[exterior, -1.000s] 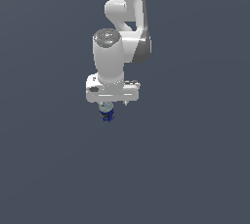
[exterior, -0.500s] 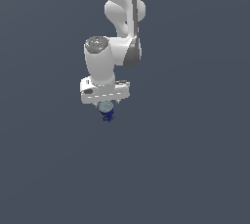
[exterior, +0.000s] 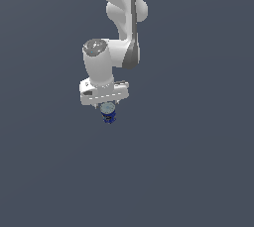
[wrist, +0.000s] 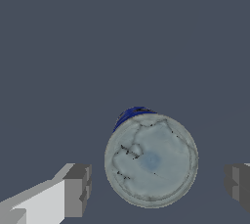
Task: Pick up the object and move it to a goal position.
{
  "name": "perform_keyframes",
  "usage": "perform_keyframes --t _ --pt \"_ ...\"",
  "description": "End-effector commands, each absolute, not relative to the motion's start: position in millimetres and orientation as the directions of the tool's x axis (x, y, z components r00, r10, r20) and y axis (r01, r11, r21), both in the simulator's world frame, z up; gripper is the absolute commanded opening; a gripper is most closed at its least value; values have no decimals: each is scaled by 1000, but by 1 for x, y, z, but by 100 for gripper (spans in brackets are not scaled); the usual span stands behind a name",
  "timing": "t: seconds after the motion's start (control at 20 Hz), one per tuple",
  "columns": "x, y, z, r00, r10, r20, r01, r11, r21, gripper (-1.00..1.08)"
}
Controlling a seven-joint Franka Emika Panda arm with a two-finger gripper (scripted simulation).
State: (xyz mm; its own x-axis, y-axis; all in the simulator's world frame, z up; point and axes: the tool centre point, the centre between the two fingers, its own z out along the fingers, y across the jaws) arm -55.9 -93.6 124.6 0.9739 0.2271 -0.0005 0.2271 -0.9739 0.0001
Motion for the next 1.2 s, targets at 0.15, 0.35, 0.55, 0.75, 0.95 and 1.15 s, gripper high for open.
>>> perform_keyframes --t 0.15,0.35,0.55,0.75,0.95,1.15 --pt "-56 -94 119 974 228 0 228 -974 0 100" --pt "-57 -93 103 973 229 0 229 -973 0 100" --pt "-57 -93 84 973 230 0 230 -973 0 100" --pt "-57 -94 75 973 231 0 231 -973 0 100" --pt "-57 -94 74 973 231 0 231 -973 0 -100" --pt "-57 -94 74 973 231 0 231 -973 0 -100"
